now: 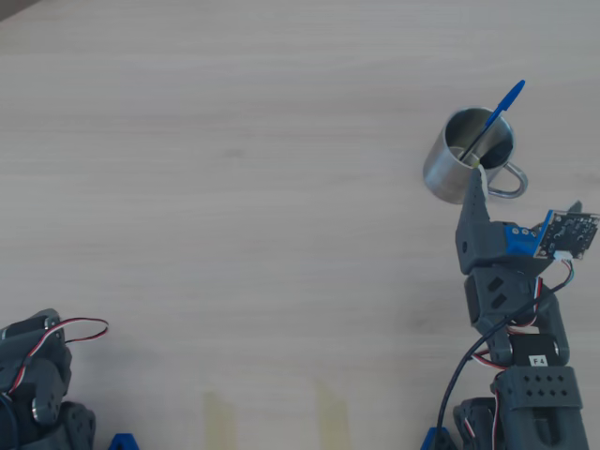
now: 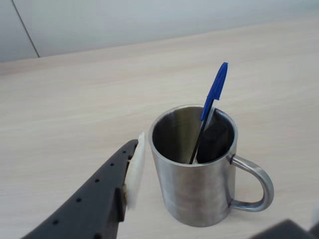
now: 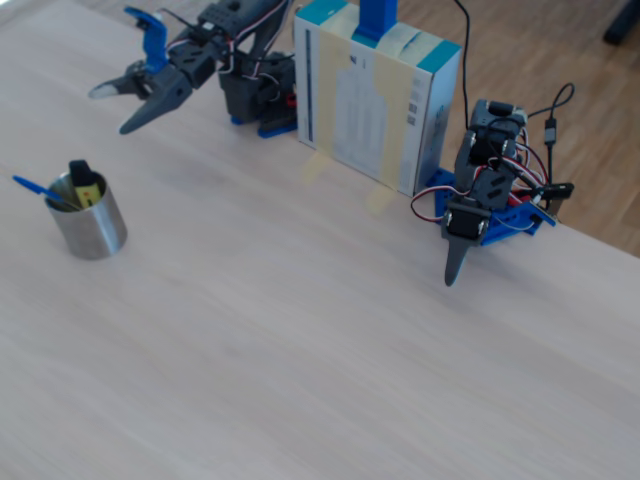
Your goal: Grab the yellow pen and put it in the silver cup.
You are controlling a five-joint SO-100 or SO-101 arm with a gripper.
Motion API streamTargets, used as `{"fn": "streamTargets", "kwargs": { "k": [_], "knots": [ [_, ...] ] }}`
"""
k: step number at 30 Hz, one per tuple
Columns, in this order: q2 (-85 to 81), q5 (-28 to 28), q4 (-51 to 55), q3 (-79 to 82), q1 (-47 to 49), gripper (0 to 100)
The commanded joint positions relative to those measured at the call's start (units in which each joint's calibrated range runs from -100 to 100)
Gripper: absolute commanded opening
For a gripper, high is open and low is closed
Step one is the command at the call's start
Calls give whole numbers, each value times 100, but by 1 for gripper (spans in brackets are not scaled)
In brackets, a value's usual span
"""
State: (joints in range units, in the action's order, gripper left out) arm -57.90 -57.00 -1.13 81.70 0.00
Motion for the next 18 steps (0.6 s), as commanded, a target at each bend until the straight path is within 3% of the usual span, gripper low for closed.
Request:
{"fn": "streamTargets", "kwargs": {
  "k": [1,18],
  "knots": [
    [-345,-17,15,116,-17,52],
    [-1558,-157,23,1676,105,52]
  ]
}}
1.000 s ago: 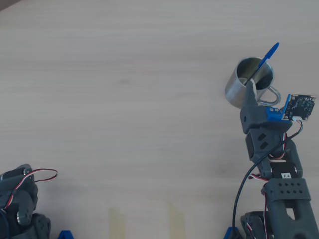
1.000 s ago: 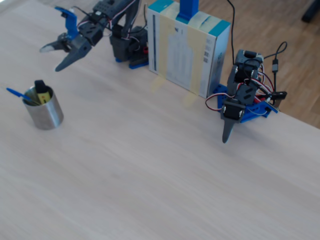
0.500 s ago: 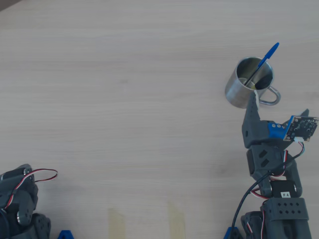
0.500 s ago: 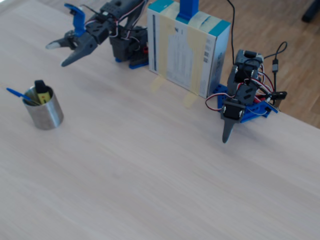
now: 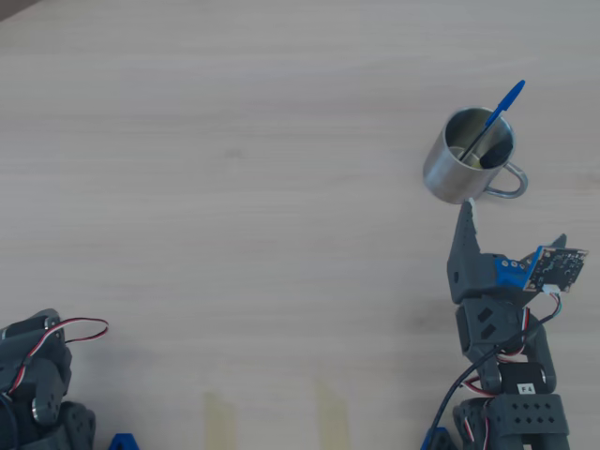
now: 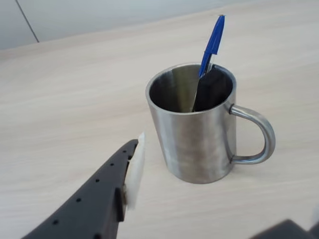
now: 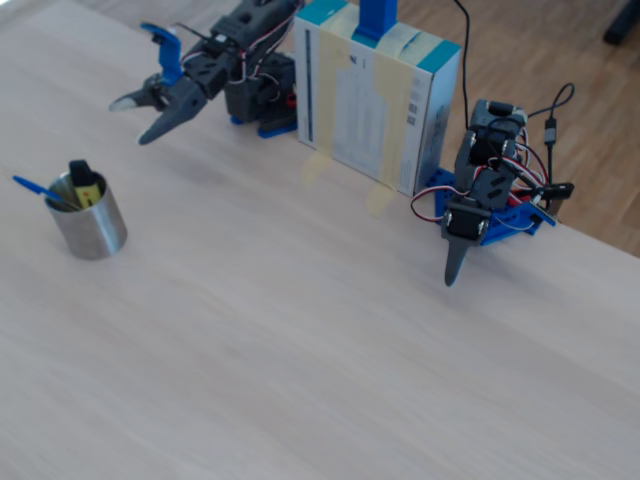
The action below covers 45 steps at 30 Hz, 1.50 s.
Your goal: Grab the yellow pen and put it in the silver cup.
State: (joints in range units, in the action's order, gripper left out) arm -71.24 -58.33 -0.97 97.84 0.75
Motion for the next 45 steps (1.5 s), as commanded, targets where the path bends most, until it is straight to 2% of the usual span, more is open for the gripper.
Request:
{"fn": "streamTargets", "kwargs": {
  "k": [1,45],
  "knots": [
    [-291,-24,7,135,38,52],
    [-2594,-34,4700,198,-84,52]
  ]
}}
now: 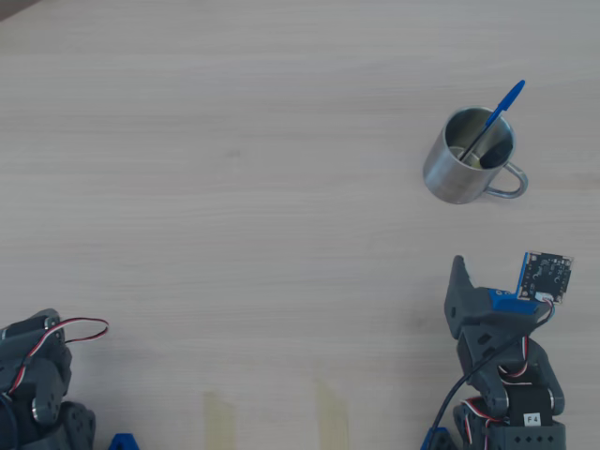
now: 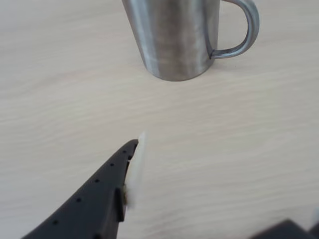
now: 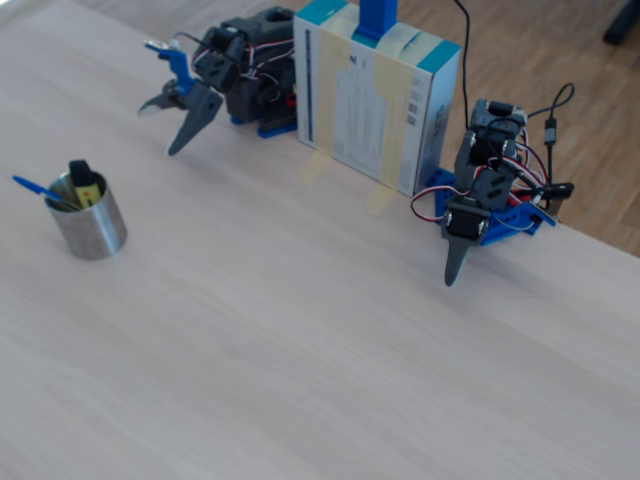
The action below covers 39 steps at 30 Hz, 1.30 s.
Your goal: Grab the yellow pen and put it in the silver cup.
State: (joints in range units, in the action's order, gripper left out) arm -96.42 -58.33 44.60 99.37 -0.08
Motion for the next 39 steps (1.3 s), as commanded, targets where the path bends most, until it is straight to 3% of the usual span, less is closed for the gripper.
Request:
{"fn": "streamTargets", "kwargs": {
  "k": [1,36,39],
  "knots": [
    [-76,-34,160,45,0,52],
    [-109,-34,2563,45,-9,52],
    [-109,-34,2674,45,-9,47]
  ]
}}
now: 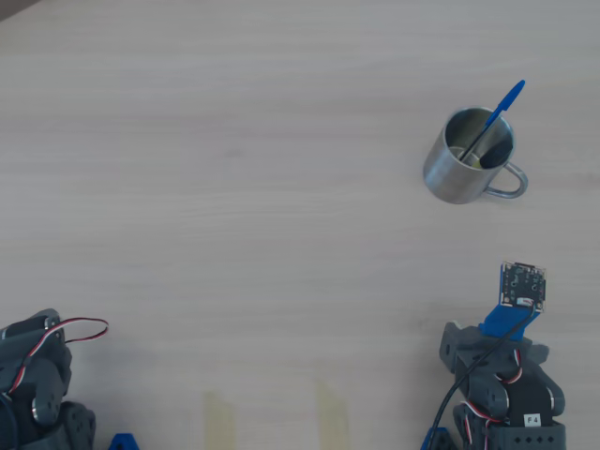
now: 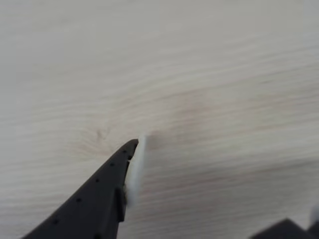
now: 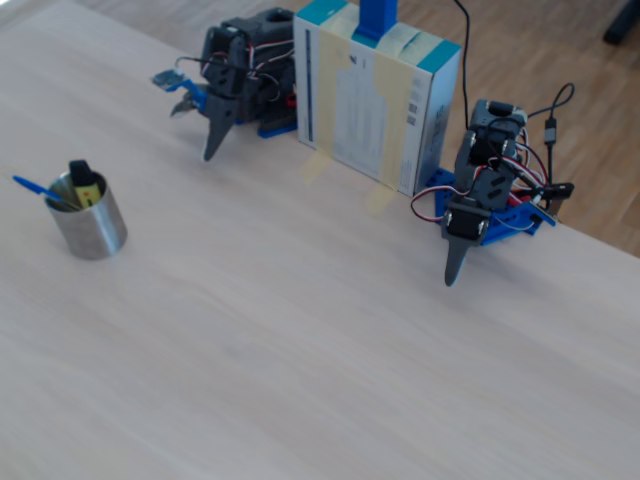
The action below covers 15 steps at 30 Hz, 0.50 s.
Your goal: Grab the yellow pen and put it in the silver cup.
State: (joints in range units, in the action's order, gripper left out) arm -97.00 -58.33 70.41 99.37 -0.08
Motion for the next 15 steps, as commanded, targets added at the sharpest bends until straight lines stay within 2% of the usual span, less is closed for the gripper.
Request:
{"fn": "streamTargets", "kwargs": {
  "k": [1,5,15],
  "knots": [
    [-51,-34,145,45,-9,45],
    [-51,8,282,45,-9,38],
    [-51,122,377,45,17,30]
  ]
}}
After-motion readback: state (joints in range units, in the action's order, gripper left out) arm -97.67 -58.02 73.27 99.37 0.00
